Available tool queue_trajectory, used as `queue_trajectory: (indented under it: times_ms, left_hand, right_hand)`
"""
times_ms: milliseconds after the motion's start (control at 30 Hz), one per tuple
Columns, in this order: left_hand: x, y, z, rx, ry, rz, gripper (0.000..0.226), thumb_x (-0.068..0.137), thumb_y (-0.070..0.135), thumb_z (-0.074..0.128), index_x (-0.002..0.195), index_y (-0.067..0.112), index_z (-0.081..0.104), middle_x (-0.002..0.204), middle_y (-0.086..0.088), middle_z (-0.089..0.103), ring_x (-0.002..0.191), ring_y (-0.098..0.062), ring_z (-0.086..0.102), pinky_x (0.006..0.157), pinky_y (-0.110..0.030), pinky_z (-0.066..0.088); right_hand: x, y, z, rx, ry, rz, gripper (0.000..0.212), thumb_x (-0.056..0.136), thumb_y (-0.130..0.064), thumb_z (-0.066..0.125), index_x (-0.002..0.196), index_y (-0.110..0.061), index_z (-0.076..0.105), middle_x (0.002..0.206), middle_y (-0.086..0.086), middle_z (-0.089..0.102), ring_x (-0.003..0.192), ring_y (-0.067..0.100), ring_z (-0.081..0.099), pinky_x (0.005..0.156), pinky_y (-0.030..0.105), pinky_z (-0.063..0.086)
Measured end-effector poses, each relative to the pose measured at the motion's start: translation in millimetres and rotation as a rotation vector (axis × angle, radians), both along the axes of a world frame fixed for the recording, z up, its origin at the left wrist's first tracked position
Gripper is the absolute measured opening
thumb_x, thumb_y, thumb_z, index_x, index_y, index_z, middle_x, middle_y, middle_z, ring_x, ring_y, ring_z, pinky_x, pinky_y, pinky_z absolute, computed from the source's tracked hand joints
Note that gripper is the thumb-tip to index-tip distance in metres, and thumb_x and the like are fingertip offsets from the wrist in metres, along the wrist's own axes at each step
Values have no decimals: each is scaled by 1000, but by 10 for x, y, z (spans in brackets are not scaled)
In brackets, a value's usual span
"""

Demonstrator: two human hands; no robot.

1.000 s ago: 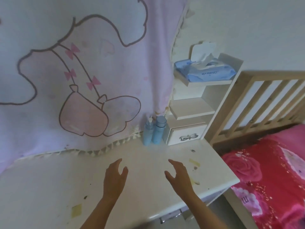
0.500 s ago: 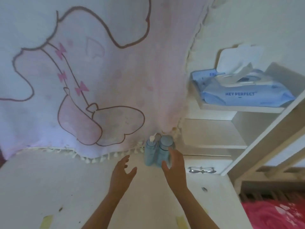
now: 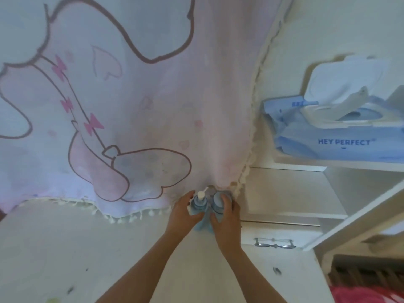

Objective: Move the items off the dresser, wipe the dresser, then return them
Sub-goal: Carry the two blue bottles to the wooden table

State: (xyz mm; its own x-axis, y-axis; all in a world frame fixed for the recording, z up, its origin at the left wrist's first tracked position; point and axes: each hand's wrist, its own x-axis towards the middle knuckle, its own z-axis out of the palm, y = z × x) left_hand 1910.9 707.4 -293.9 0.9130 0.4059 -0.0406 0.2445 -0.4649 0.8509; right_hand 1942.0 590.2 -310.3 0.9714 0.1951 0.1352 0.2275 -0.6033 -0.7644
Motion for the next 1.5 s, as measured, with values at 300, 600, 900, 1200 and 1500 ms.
queue_trajectory:
  times_ms: [300,600,900,1200,1500]
  left_hand:
    - [22,-35,-173,-103,-19,7,39,78,8,68,110,21,51,99,4,56,98,-19,56,79,-23,38]
    - [-450,92,-278,-168,-36,100,47,76,5,69,118,17,53,92,0,59,87,-20,58,73,-24,38]
    - [-1194,236,-104,-136,-130,312,50,73,6,74,113,24,50,87,6,59,82,-18,58,73,-26,42]
    - [-2273,-166,267,-13,-218,762,38,70,4,76,103,6,56,85,-4,57,79,-18,53,65,-18,40]
    - [-3904,-877,637,22,-248,1132,36,59,28,78,84,36,53,88,-4,63,82,-24,59,74,-38,50]
  right_hand:
    - [-35,106,-115,-35,-184,-69,63,68,-11,79,111,-28,36,107,18,60,96,36,61,78,40,52]
    - [-310,-97,-45,-70,-9,70,45,78,-14,71,120,-17,52,124,9,54,111,26,54,83,17,36]
    - [-589,-128,210,19,-53,288,43,74,-8,72,115,-9,57,115,6,56,102,10,48,84,12,33]
    - [-971,-70,611,167,-54,803,47,73,-13,71,117,-13,54,110,-4,51,103,12,50,86,20,39]
    - [-1974,-66,953,124,-111,1288,48,79,-9,66,123,-20,48,109,-7,48,86,9,45,66,15,33]
